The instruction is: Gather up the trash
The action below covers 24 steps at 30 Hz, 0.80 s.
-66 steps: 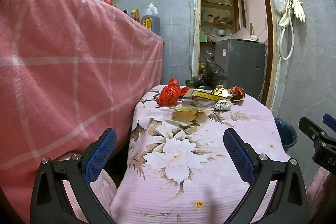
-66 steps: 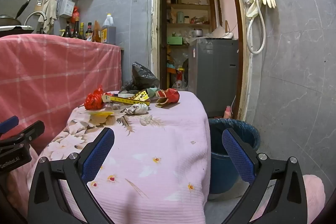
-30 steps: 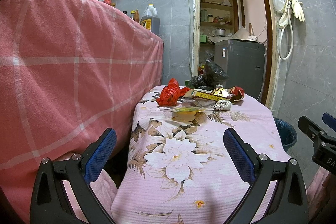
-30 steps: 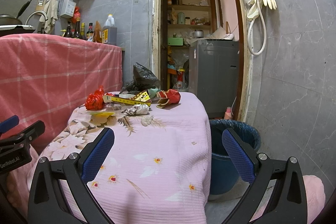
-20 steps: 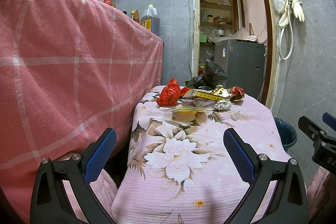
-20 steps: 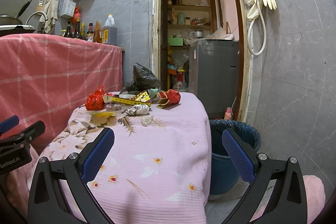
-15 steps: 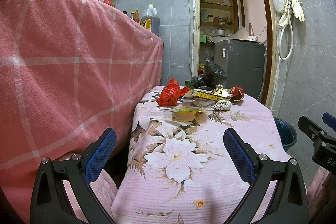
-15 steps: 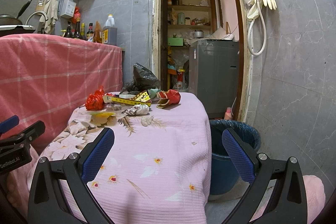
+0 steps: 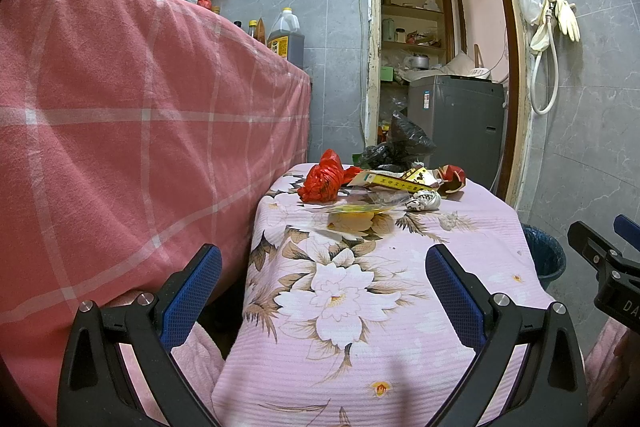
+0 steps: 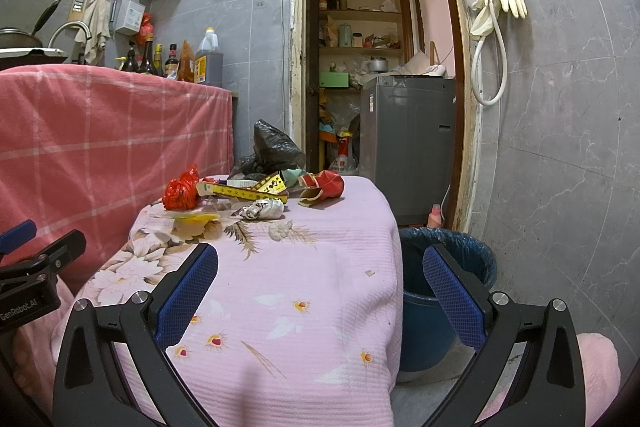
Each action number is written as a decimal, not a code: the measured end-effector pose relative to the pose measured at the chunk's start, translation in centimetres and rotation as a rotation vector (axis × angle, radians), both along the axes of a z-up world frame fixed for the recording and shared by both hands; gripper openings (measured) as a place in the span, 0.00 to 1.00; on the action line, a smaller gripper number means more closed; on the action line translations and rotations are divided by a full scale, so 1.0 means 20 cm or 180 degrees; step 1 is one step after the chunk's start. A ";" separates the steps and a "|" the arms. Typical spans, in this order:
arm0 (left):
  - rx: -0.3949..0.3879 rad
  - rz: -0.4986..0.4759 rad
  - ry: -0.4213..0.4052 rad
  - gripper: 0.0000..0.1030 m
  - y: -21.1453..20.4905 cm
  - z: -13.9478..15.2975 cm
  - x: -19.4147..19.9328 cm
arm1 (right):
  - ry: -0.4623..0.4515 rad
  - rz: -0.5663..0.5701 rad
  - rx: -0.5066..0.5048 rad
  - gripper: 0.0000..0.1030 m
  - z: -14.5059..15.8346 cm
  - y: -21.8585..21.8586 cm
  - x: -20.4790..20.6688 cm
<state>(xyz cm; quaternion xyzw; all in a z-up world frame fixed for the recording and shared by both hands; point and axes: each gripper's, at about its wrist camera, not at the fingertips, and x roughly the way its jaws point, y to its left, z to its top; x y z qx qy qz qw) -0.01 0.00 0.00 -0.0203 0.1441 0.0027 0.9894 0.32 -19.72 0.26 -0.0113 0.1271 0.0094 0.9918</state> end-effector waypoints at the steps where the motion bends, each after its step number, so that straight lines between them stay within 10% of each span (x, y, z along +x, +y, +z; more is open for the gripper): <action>1: 0.0000 0.0001 0.0000 0.97 0.00 0.00 0.00 | -0.0003 -0.0001 -0.0001 1.00 0.00 0.00 0.00; 24: 0.0000 0.0000 0.0000 0.97 0.00 0.00 0.00 | 0.0008 0.0003 0.0004 1.00 -0.01 0.01 0.01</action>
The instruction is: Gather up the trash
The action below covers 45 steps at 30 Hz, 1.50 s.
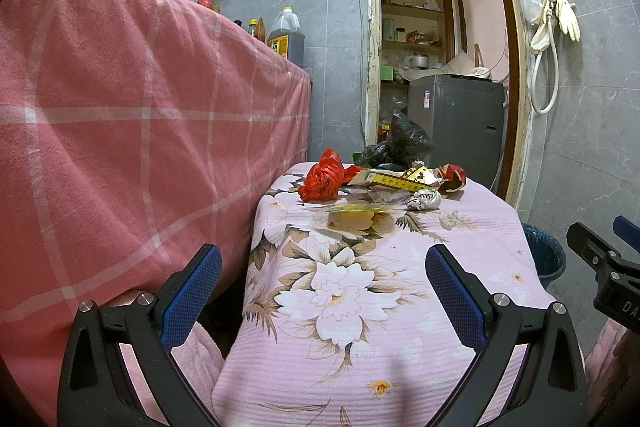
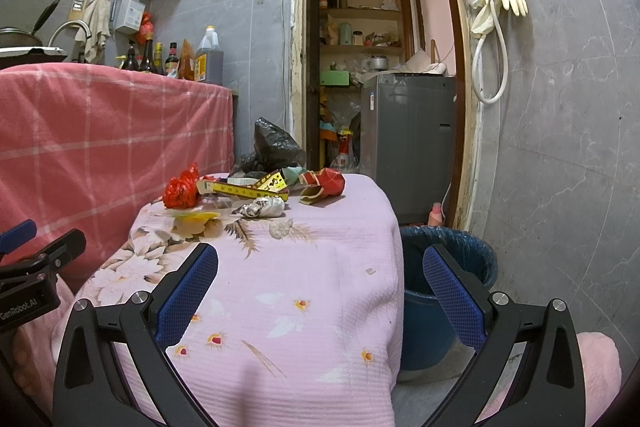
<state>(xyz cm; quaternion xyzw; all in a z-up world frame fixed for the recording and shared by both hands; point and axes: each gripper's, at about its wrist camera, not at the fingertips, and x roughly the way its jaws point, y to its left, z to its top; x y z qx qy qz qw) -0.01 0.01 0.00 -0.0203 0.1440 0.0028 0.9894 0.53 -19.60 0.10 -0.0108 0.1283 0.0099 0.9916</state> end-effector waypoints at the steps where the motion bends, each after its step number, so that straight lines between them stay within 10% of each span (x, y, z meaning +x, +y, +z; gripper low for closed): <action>1: 0.0000 -0.0001 0.0000 0.97 0.00 0.00 0.00 | -0.0001 -0.0002 0.0000 1.00 0.00 0.00 0.00; 45: -0.0034 0.0379 0.0326 0.97 0.10 0.18 0.43 | -0.0031 0.0354 -0.0147 1.00 0.20 -0.01 0.47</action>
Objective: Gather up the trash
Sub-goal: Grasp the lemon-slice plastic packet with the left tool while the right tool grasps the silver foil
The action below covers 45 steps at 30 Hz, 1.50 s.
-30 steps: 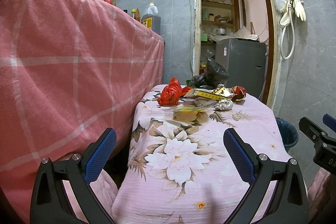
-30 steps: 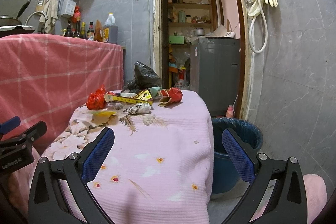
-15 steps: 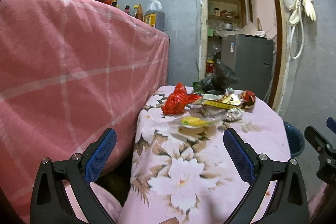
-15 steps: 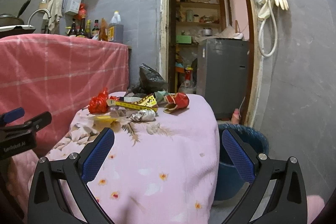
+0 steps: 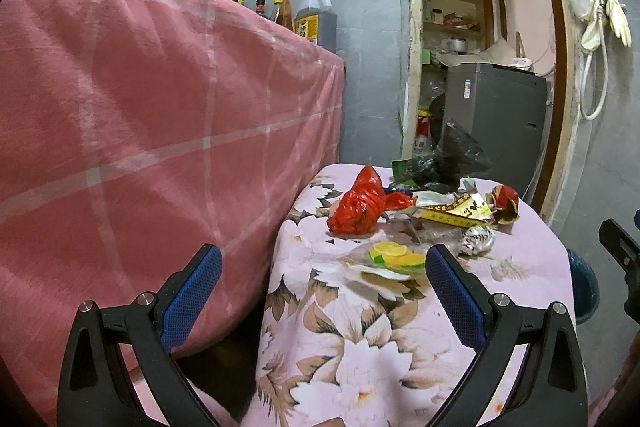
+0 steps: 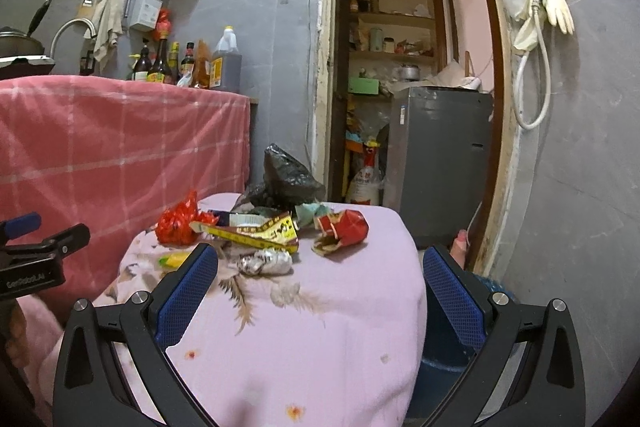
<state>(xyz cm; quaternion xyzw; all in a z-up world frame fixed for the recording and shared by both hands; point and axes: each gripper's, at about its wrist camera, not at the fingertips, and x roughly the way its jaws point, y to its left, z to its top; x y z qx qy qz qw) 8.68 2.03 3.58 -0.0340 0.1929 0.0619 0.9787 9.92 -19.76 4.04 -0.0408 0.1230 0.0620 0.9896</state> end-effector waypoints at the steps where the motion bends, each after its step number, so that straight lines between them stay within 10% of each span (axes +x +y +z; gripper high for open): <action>1: -0.0007 0.0000 0.0009 0.97 0.00 0.00 0.02 | 0.0003 0.0010 0.0003 1.00 0.00 0.00 0.02; 18: -0.0399 -0.0281 0.0531 0.94 0.05 -0.05 0.33 | 0.0472 0.0428 0.0158 0.93 -0.05 0.01 0.41; 32: -0.1209 -0.0516 0.1144 0.55 0.12 -0.20 0.50 | 0.1267 0.0670 0.0082 0.53 -0.21 0.14 0.74; 45: -0.1545 -0.0628 0.1272 0.11 0.13 -0.22 0.54 | 0.1806 0.0747 0.0085 0.48 -0.32 0.18 0.88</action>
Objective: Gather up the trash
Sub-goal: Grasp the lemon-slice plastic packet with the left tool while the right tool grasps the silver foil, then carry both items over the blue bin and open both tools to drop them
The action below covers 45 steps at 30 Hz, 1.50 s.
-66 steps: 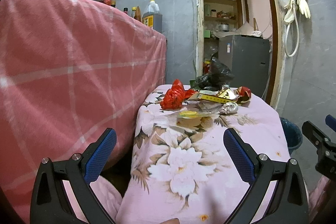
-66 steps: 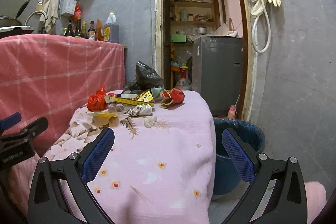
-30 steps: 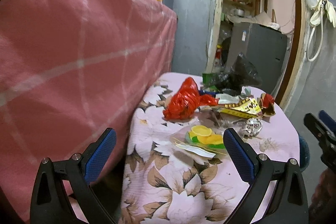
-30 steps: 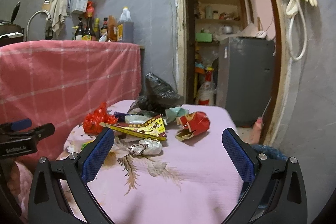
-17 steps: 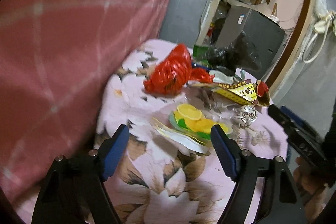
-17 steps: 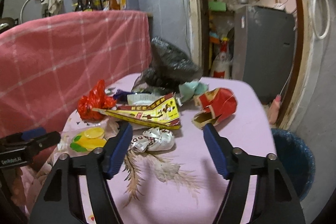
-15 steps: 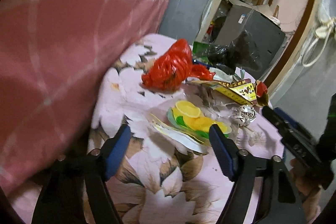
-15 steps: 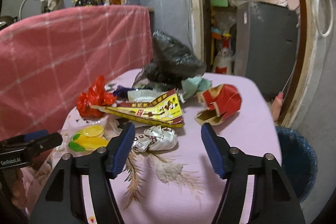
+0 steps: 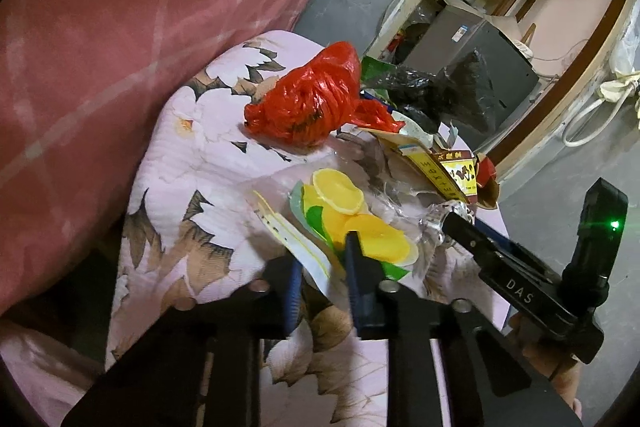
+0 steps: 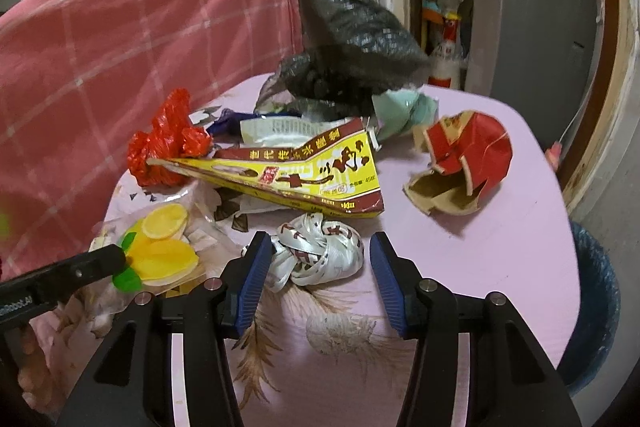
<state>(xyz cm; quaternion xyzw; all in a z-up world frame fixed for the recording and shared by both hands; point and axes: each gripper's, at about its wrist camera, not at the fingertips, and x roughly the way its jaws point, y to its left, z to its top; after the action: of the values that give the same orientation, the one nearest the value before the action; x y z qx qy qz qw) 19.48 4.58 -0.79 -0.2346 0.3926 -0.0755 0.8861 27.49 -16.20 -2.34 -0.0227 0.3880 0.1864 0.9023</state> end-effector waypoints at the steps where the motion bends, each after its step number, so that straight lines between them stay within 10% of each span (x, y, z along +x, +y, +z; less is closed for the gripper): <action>1: 0.0015 -0.0009 -0.0009 0.07 0.00 0.00 0.00 | 0.0042 0.0000 0.0052 0.47 -0.01 -0.01 0.00; 13: 0.0448 0.0124 -0.0466 0.00 -0.08 0.11 -0.18 | 0.0129 0.0023 0.0545 0.23 0.02 -0.13 -0.12; 26: 0.1016 0.0231 -0.1280 0.00 -0.34 0.25 -0.45 | -0.0913 0.0091 0.0296 0.23 0.21 -0.18 -0.50; 45: 0.0484 -0.0652 -0.1740 0.00 -1.21 0.34 -0.01 | -0.1722 -0.1135 -0.0139 0.23 0.39 -0.98 -0.42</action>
<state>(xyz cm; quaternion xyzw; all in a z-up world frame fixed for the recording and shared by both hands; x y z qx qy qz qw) 19.31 -19.56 5.92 -0.0977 0.1657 -0.1953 0.9617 19.04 -35.77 5.46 -0.0224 0.1359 0.0042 0.9905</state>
